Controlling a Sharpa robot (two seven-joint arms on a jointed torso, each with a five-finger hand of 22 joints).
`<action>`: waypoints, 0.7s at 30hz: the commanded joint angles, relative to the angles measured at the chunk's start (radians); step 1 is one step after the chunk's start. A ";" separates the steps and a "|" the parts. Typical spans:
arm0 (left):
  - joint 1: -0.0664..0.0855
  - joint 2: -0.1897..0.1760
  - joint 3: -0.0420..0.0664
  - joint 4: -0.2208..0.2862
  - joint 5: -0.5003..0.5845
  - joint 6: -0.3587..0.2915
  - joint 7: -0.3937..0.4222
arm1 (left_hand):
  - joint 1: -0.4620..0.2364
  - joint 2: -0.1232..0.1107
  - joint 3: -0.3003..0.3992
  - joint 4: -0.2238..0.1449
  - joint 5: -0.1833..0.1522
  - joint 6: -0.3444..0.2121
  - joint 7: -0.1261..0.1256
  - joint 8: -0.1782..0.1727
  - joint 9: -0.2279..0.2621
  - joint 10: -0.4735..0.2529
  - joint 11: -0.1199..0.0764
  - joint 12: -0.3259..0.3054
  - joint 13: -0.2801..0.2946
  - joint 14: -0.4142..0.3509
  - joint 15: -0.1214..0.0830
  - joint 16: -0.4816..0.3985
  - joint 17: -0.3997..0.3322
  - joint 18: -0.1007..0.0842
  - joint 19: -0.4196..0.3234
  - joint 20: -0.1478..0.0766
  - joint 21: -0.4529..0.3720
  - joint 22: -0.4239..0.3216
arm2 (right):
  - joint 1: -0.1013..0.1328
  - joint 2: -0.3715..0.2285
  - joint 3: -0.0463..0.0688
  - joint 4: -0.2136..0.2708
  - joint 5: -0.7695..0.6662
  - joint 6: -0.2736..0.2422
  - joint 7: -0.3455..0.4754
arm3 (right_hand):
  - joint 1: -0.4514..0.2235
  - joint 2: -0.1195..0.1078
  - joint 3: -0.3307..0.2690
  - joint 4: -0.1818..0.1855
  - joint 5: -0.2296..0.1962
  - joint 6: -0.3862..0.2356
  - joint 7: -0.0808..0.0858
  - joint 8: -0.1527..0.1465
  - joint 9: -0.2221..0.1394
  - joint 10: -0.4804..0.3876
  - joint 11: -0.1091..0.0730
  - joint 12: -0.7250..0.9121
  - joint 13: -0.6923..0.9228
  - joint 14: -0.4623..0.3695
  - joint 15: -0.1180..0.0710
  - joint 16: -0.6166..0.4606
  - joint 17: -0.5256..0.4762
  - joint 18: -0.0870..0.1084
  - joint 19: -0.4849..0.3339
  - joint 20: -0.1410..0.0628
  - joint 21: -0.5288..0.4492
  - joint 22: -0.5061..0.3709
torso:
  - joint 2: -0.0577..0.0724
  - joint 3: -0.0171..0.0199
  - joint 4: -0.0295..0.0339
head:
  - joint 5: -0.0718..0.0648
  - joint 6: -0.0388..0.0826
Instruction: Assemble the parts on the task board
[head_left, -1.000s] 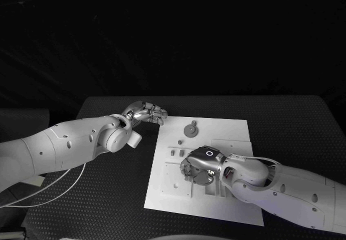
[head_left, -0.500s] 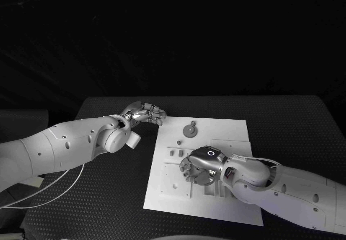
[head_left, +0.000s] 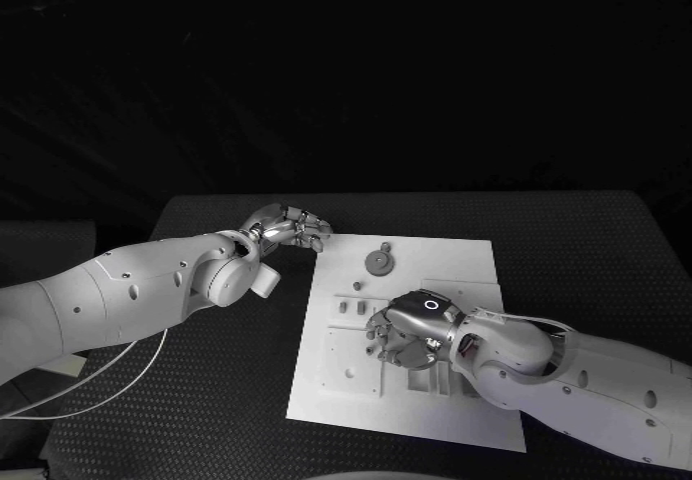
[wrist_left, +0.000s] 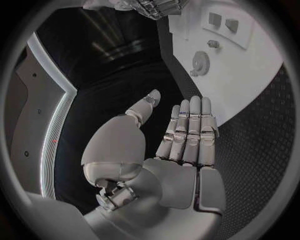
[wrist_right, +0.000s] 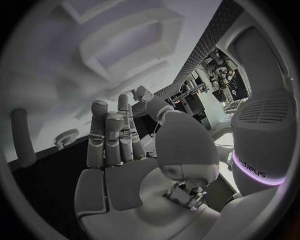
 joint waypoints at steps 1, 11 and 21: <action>0.001 0.001 0.001 -0.001 0.005 0.004 0.008 | 0.006 0.000 -0.007 -0.001 0.002 -0.003 0.001 0.004 -0.002 0.007 0.004 -0.005 -0.001 0.004 0.000 -0.005 0.002 0.007 -0.001 0.005 -0.002 -0.001 | 0.018 -0.013 0.011 0.023 0.063 -0.038 0.003 | -0.004 -0.008 0.002 0.002 0.002 -0.002 0.000 -0.005 -0.002 -0.013 0.006 0.006 -0.001 0.008 0.005 0.009 -0.001 0.022 0.012 -0.005 0.001 0.014 | -0.001 -0.0001 -0.0003 | -0.006 0.005; 0.001 0.007 0.001 -0.012 0.005 0.005 0.011 | 0.007 0.001 -0.007 -0.001 0.002 -0.002 0.001 0.004 -0.002 0.008 0.003 -0.005 -0.001 0.004 0.000 -0.006 0.003 0.007 -0.002 0.005 -0.002 -0.002 | 0.111 -0.084 0.052 0.065 0.199 0.004 0.026 | -0.012 -0.006 0.005 0.003 0.002 -0.002 0.000 -0.004 -0.003 -0.011 0.005 0.011 -0.004 0.023 0.004 0.017 -0.001 0.022 0.026 -0.011 0.008 0.015 | -0.001 -0.0020 -0.0011 | -0.026 0.022; 0.001 0.016 0.001 -0.021 0.005 0.006 0.012 | 0.007 0.001 -0.007 -0.001 0.002 -0.002 0.000 0.005 -0.002 0.008 0.003 -0.005 -0.002 0.004 0.000 -0.007 0.004 0.007 -0.002 0.005 -0.002 -0.002 | 0.158 -0.163 0.076 0.007 0.254 0.084 0.031 | -0.017 -0.013 0.004 0.002 0.002 -0.003 0.001 -0.004 -0.003 -0.013 0.006 0.011 -0.006 0.024 0.005 0.018 -0.002 0.022 0.027 -0.012 0.008 0.015 | -0.002 -0.0020 -0.0005 | -0.055 0.046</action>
